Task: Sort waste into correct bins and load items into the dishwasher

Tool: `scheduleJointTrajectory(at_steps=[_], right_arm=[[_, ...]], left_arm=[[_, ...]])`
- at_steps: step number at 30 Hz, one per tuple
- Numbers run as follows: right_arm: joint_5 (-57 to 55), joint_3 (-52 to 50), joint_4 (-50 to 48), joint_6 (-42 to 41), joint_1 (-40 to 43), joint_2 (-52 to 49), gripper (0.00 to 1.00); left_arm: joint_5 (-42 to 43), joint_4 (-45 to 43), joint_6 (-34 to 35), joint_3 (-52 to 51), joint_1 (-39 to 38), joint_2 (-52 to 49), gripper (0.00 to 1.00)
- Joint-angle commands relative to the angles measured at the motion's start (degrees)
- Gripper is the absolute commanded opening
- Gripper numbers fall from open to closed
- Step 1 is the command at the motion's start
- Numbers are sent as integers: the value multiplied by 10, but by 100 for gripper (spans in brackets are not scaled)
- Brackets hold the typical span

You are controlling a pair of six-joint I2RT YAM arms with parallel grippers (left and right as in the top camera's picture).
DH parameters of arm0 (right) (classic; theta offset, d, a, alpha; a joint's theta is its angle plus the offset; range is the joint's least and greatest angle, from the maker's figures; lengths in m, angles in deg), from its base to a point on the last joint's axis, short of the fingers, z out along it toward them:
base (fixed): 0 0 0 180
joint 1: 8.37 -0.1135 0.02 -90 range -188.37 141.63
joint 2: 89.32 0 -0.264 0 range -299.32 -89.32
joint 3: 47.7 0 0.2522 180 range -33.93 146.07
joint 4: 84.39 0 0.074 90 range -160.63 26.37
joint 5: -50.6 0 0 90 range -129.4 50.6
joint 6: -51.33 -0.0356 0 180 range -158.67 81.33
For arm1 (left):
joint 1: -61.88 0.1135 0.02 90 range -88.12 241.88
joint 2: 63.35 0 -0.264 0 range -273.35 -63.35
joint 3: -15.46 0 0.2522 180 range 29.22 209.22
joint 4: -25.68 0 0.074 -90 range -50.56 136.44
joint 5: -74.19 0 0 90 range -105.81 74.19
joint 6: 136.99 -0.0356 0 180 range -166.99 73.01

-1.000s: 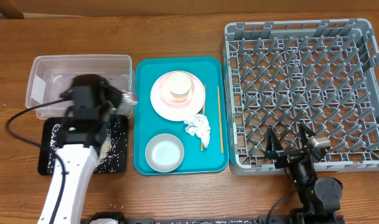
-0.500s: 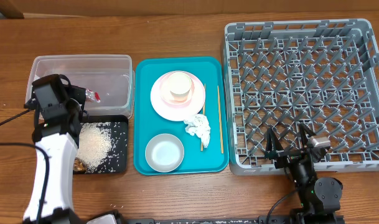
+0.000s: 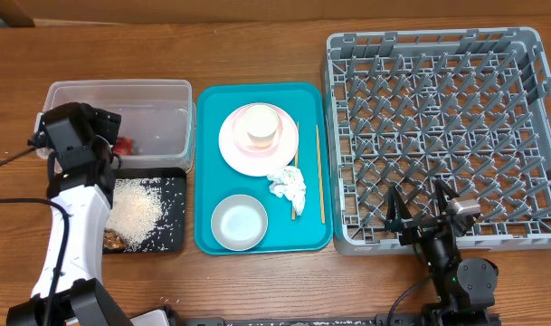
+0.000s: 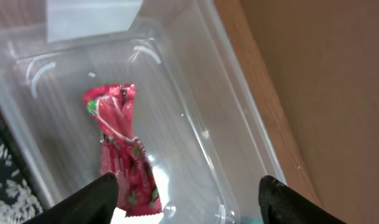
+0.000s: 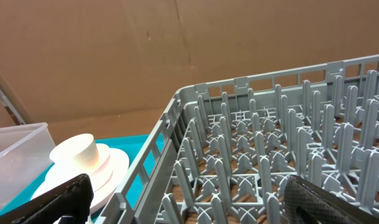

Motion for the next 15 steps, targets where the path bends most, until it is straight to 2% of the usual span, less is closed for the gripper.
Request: scheduleJointTrajectory(at_steps=[1,5,8,11,15], right_arm=[[-6,-6,-3,2,-3,7,100],[-5,-6,-3,2,-3,7,100],[-6,-6,-3,2,-3,7,100],[-6,-6,-3,2,-3,7,100],[-6,-6,-3,2,-3,7,100]], left_arm=[[63,2,-87,47,1,10,68],[212,66,-138,97,-11,38,57],[269,143,-169,134,-45,56,57],[270,234,-198,165,-103,67,61],[242,302,-211,174,-202,69,64]])
